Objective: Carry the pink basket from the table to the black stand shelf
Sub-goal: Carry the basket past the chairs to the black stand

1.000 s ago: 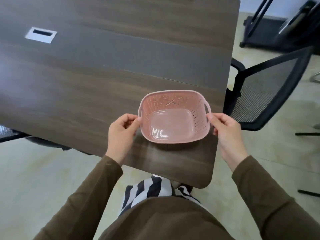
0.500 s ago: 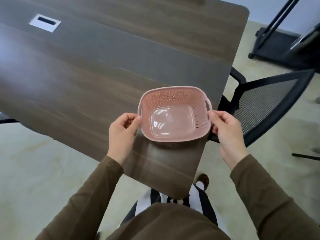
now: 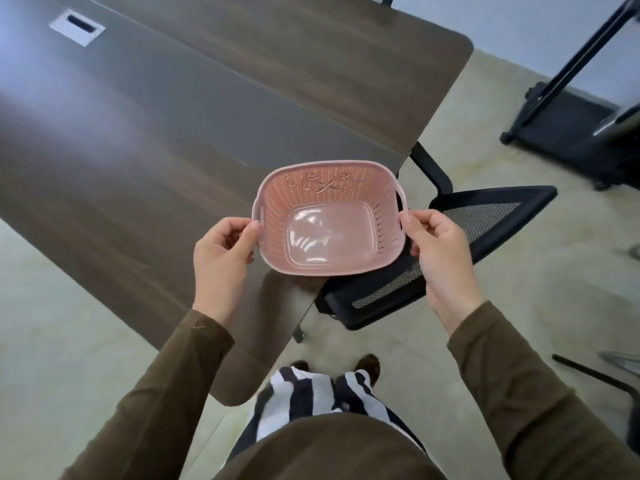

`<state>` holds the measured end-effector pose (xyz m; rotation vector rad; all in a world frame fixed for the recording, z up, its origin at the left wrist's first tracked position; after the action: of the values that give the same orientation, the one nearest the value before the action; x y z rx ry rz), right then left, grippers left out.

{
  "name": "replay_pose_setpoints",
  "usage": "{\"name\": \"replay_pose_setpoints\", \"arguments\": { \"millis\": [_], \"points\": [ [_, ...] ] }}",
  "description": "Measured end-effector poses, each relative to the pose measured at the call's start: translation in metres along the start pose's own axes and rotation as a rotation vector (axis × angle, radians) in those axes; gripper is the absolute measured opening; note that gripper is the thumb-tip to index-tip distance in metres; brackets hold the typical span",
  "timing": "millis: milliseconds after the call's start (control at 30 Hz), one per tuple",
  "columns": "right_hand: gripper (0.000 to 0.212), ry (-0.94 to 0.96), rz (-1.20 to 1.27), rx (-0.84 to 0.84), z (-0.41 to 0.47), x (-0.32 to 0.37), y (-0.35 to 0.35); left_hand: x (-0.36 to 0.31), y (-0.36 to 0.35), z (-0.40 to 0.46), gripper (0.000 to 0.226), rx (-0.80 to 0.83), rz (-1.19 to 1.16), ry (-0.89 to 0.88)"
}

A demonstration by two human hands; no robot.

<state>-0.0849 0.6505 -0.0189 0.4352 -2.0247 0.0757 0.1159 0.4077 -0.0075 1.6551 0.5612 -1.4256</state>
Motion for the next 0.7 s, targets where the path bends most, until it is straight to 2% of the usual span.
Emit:
{"name": "replay_pose_setpoints", "arguments": {
  "millis": [267,700],
  "points": [
    [0.008,0.006,0.012,-0.015,0.045,0.018,0.059,-0.023,-0.074,0.009,0.012,0.02,-0.019,0.004],
    [0.011,-0.035,0.096,-0.084,0.163,0.062,0.139,-0.055,-0.214,0.076,0.011,0.077,-0.054,0.03]
  ]
}}
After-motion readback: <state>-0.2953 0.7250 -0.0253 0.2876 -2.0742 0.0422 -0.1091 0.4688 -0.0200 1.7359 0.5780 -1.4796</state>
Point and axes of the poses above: each hand's wrist, its own z-axis towards the middle knuckle, its own y-axis out of the back of the hand, x = y × z, the point moved 6 cm from there along z, towards the middle knuckle, and after that the axes turned 10 degrees about -y, right-handed, at the moved point
